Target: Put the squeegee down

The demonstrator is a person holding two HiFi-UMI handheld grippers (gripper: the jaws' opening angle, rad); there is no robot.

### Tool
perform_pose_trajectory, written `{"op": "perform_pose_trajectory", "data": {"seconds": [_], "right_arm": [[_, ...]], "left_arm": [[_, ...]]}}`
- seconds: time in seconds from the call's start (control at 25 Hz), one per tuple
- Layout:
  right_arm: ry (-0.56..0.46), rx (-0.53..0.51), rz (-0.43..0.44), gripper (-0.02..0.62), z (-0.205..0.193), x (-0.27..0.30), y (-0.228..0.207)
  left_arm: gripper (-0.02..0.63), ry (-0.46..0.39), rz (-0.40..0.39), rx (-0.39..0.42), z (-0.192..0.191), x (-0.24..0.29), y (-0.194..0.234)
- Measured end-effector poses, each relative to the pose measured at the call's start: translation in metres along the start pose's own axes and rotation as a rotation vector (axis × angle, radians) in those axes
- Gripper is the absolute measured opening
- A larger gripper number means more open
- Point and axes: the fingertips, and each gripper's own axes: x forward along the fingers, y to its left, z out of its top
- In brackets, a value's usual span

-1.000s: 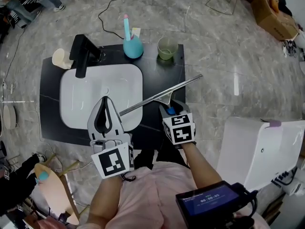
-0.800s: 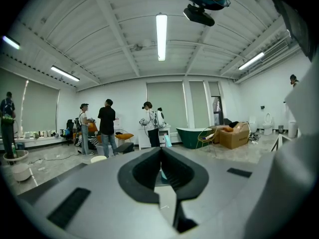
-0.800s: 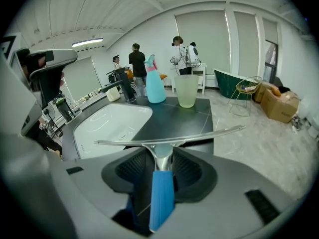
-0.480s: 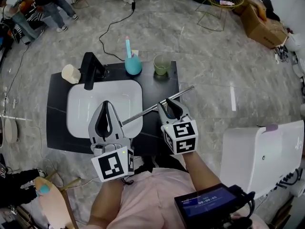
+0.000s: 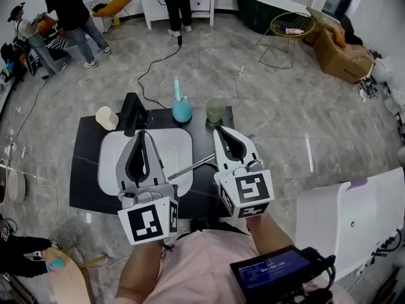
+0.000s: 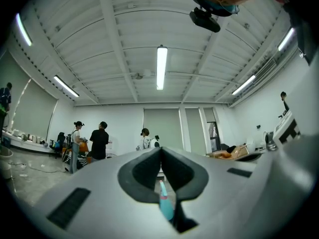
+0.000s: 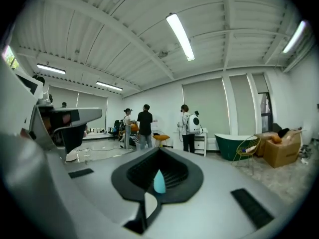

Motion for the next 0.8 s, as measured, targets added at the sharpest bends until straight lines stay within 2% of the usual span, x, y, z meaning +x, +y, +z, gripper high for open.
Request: {"op": "perform_pose_trajectory", "data": {"seconds": [0.44, 0.8], "right_arm": [[-0.069, -0.051, -0.02, -0.002, 0.024, -0.015, 0.004], [-0.064, -0.044, -0.012, -0.002, 0.021, -0.017, 0.004]], "left_arm": [[0.009, -0.035, -0.023, 0.002, 0.017, -0.007, -0.007], [0.009, -0.025, -0.024, 0.002, 0.014, -0.008, -0.011]]}}
